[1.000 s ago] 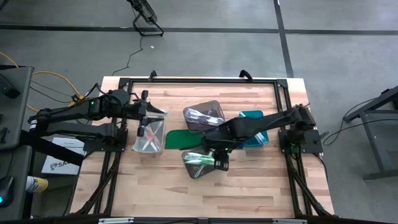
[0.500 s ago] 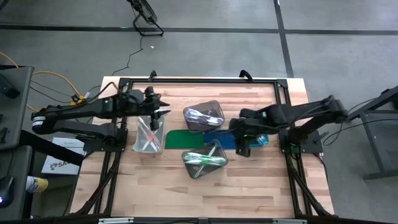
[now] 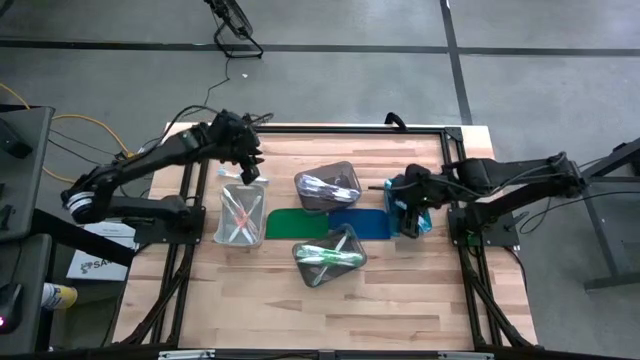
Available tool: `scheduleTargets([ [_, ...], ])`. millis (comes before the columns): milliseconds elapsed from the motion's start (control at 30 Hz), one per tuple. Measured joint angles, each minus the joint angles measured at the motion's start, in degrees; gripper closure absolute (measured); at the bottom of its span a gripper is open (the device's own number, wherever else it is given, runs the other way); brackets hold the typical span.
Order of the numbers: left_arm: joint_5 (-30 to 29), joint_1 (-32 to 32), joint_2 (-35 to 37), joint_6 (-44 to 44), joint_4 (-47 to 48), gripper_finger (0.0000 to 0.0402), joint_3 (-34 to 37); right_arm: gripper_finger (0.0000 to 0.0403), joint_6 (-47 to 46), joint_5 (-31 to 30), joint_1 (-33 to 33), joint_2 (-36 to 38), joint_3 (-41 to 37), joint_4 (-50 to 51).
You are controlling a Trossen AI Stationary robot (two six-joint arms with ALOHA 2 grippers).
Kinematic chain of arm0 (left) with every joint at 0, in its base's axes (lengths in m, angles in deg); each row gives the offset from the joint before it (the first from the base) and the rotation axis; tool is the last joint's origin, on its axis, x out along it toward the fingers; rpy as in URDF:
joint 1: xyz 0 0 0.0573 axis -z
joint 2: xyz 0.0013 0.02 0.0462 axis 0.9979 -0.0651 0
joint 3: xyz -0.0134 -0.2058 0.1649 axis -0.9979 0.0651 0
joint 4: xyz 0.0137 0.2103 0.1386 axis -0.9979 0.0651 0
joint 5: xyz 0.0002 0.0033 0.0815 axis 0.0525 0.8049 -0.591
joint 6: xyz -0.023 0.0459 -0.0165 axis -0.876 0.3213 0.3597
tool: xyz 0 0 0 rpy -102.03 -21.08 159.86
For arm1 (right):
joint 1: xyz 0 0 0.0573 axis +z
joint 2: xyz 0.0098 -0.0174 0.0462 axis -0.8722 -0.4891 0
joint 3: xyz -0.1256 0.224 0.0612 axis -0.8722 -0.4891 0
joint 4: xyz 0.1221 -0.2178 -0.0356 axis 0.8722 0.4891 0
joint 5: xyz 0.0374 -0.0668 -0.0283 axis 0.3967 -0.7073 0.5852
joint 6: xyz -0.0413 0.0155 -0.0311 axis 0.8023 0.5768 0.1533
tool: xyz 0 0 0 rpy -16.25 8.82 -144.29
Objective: Pick & Place Toothbrushes
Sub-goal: Put the blue toothbrush into the blue bin
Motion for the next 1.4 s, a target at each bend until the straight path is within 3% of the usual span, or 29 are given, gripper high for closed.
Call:
scheduleTargets([
  [133,4.8,-7.1,-5.9,-3.2,7.3,0.0287,-1.7,0.0231,-0.6,-0.1,-2.9,0.0,0.0,-0.7],
  [233,8.7,-10.6,-9.6,0.9,8.3,0.0287,-1.8,0.0231,-0.6,0.3,-4.4,0.0,0.0,-1.1],
  [600,15.1,-17.0,-21.6,4.5,8.5,0.0287,-1.9,0.0231,-0.2,0.9,-9.5,0.0,0.0,-0.5],
  [800,11.4,-17.0,-24.9,4.3,9.3,0.0287,-1.9,0.0231,0.0,2.4,-11.4,0.0,0.0,-0.5],
  [1067,10.0,-17.9,-25.1,17.6,11.4,0.0287,-3.7,0.0231,0.2,3.6,-12.5,0.0,0.0,-0.4],
  [1267,9.7,-23.3,-25.1,13.0,15.0,0.0287,-6.1,0.0231,0.2,3.7,-12.4,-0.1,0.0,-0.4],
  [1400,10.0,-26.7,-25.1,20.8,20.0,0.0287,-6.3,0.0231,0.2,3.7,-12.4,-0.1,0.0,-0.4],
])
